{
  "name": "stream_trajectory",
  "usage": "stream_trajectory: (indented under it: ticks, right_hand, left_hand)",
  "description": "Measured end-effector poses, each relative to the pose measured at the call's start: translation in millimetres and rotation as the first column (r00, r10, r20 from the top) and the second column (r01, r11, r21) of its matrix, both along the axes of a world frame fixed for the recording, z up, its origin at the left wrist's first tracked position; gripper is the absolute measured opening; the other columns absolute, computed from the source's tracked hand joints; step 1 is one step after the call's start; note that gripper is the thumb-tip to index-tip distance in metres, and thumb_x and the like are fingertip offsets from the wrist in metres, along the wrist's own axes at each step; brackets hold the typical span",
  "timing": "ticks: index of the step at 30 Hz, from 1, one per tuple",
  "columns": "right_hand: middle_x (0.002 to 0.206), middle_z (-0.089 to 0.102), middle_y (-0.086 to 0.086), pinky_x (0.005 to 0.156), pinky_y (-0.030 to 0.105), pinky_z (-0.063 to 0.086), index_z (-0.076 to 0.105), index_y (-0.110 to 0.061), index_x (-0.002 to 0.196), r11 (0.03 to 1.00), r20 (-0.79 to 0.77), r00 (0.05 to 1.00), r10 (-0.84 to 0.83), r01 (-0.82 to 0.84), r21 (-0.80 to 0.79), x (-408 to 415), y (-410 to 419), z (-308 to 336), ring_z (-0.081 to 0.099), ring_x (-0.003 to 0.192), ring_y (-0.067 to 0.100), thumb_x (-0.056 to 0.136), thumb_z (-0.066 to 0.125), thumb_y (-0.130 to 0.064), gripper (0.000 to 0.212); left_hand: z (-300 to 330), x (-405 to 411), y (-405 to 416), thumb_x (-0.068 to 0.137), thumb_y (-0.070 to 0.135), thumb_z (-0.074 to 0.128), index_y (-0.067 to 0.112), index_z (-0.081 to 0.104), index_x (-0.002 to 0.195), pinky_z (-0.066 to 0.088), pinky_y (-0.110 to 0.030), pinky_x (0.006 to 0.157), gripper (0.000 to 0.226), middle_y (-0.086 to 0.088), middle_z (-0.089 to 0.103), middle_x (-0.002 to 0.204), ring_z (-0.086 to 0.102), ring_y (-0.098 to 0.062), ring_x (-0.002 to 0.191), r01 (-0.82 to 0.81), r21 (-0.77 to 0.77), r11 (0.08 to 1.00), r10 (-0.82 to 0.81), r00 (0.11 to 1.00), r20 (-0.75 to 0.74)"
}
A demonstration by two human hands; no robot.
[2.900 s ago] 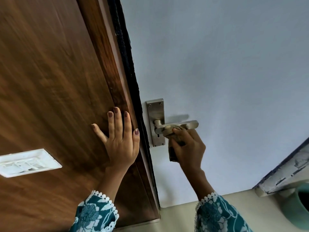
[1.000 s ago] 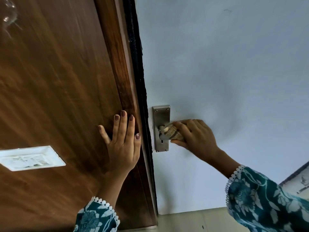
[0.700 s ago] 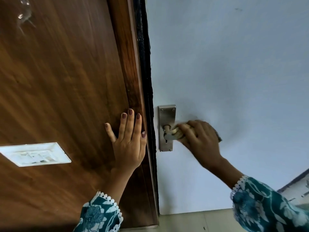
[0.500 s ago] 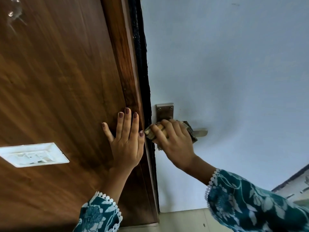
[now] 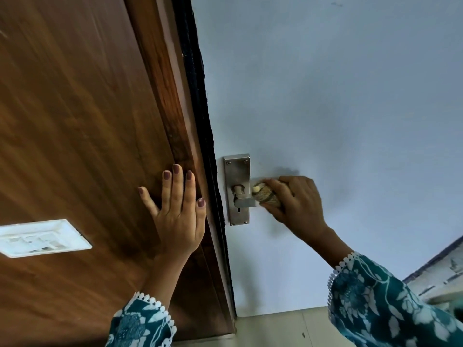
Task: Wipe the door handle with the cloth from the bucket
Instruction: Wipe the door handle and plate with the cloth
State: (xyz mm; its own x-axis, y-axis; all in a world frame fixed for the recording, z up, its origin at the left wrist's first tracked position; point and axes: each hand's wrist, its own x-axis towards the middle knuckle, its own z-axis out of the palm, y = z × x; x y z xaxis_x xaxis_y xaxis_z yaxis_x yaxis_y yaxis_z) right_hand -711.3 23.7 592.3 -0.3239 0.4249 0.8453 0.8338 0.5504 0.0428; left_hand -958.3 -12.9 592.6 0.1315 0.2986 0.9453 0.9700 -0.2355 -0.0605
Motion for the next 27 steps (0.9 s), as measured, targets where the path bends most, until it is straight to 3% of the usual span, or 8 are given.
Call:
stream_trajectory:
  ticks: [2, 5, 9, 11, 14, 17, 22, 27]
  right_hand:
    - [0.095, 0.063, 0.015, 0.073, 0.037, 0.046, 0.053, -0.026, 0.115, 0.975, -0.236, 0.971, 0.035, -0.085, -0.204, 11.2, -2.3, -10.2, 0.057, 0.086, 0.031, 0.084, 0.058, -0.042, 0.035]
    - [0.091, 0.063, 0.014, 0.063, 0.036, 0.051, 0.045, -0.037, 0.116, 0.831, -0.769, 0.614, -0.179, -0.325, -0.452, 2.5, -24.5, -23.7, 0.062, 0.079, 0.031, 0.080, 0.049, -0.045, 0.037]
    - [0.093, 0.062, 0.004, 0.056, 0.032, 0.050, 0.035, -0.030, 0.116, 0.741, -0.901, 0.106, -0.420, -0.533, -0.408, -60.6, -46.4, -31.8, 0.063, 0.067, 0.015, 0.094, 0.037, -0.049, 0.030]
    - [0.112, 0.061, 0.003, 0.081, 0.048, 0.054, 0.034, -0.032, 0.125, 0.678, -0.891, -0.121, -0.437, -0.696, -0.238, -95.8, -48.6, -23.1, 0.065, 0.095, 0.017, 0.093, 0.036, -0.053, 0.038]
    - [0.136, 0.049, 0.007, 0.107, 0.047, 0.040, 0.024, -0.031, 0.141, 0.585, -0.861, -0.176, -0.477, -0.795, -0.161, -132.7, -54.6, -12.2, 0.050, 0.123, 0.023, 0.083, 0.036, -0.060, 0.066]
    - [0.135, 0.049, 0.007, 0.107, 0.042, 0.040, 0.025, -0.026, 0.142, 0.543, -0.860, -0.158, -0.486, -0.825, -0.156, -140.0, -59.0, -10.8, 0.050, 0.123, 0.021, 0.093, 0.032, -0.048, 0.054]
    - [0.113, 0.063, 0.022, 0.071, 0.044, 0.052, 0.046, -0.022, 0.122, 0.639, -0.832, -0.260, -0.491, -0.756, -0.141, -85.1, -42.2, -15.3, 0.061, 0.091, 0.033, 0.095, 0.039, -0.048, 0.038]
    - [0.111, 0.058, 0.034, 0.053, 0.035, 0.050, 0.038, -0.012, 0.122, 0.680, -0.858, -0.153, -0.490, -0.682, -0.267, -41.0, -33.2, -14.5, 0.059, 0.072, 0.033, 0.096, 0.036, -0.042, 0.039]
  left_hand:
    - [-1.5, -0.8, 1.6, 0.101, 0.029, 0.027, 0.018, 0.012, 0.152, -0.007, -0.051, 0.115, 0.055, 0.005, 0.000, 0.162, 0.006, -0.016, 0.148, -0.004, 0.008, 1.000, 0.004, 1.000, -0.002]
    - [-2.1, 2.3, 4.8, 0.101, 0.029, 0.027, 0.016, 0.012, 0.152, -0.006, -0.052, 0.116, 0.055, 0.004, 0.001, 0.162, 0.007, -0.017, 0.148, -0.032, 0.036, 0.999, 0.031, 0.999, 0.009]
    - [-2.0, 5.3, 4.7, 0.101, 0.029, 0.026, 0.017, 0.009, 0.152, -0.006, -0.052, 0.115, 0.056, 0.005, -0.001, 0.162, 0.005, -0.016, 0.148, -0.034, 0.040, 0.999, 0.033, 0.999, 0.016]
    - [-1.2, 4.5, 2.4, 0.101, 0.030, 0.026, 0.018, 0.007, 0.153, -0.008, -0.051, 0.115, 0.056, 0.006, -0.003, 0.162, 0.004, -0.015, 0.148, -0.027, 0.015, 1.000, 0.027, 1.000, 0.009]
    - [-1.1, 2.5, -0.6, 0.101, 0.031, 0.025, 0.019, 0.005, 0.153, -0.009, -0.051, 0.115, 0.056, 0.007, -0.005, 0.162, 0.002, -0.014, 0.148, -0.020, -0.019, 1.000, 0.020, 1.000, 0.002]
    - [-1.2, 0.3, -1.5, 0.101, 0.031, 0.026, 0.020, 0.006, 0.153, -0.009, -0.051, 0.115, 0.056, 0.007, -0.005, 0.162, 0.003, -0.014, 0.148, -0.011, -0.036, 0.999, 0.011, 1.000, -0.002]
    - [-1.3, 0.3, -0.3, 0.101, 0.029, 0.027, 0.018, 0.005, 0.152, -0.010, -0.051, 0.115, 0.057, 0.006, -0.006, 0.162, 0.002, -0.015, 0.148, -0.020, -0.038, 0.999, 0.020, 1.000, -0.006]
    - [-2.3, -0.3, -0.1, 0.100, 0.030, 0.027, 0.018, 0.006, 0.152, -0.010, -0.051, 0.115, 0.057, 0.005, -0.006, 0.162, 0.002, -0.015, 0.148, -0.020, -0.037, 0.999, 0.020, 1.000, -0.008]
